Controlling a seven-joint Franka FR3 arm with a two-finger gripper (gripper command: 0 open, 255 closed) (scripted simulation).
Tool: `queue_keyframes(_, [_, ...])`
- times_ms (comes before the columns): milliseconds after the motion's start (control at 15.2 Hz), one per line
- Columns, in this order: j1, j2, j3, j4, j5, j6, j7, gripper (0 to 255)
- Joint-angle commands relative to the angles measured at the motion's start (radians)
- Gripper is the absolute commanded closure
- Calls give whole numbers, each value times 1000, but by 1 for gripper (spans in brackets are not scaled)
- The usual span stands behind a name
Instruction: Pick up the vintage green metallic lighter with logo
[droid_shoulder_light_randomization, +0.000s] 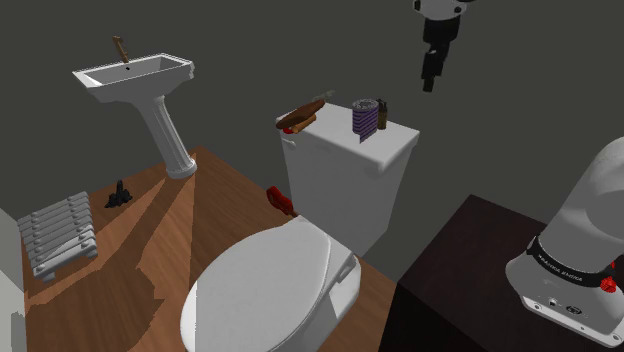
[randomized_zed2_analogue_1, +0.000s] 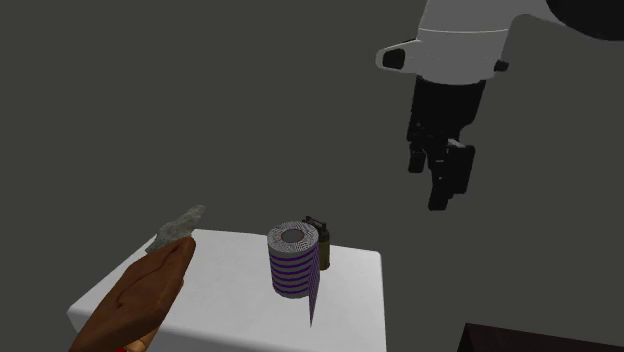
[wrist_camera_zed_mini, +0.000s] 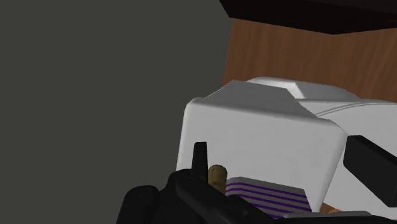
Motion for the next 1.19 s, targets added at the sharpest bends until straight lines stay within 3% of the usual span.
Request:
queue_keyframes(0, [4,69,-7,25,-27,48,-40,0])
queue_keyframes(858, [20,527,-11,305,-175,255,-238,0])
queue_keyframes(1122, [18,542,-13,271,-183,302,-220,0])
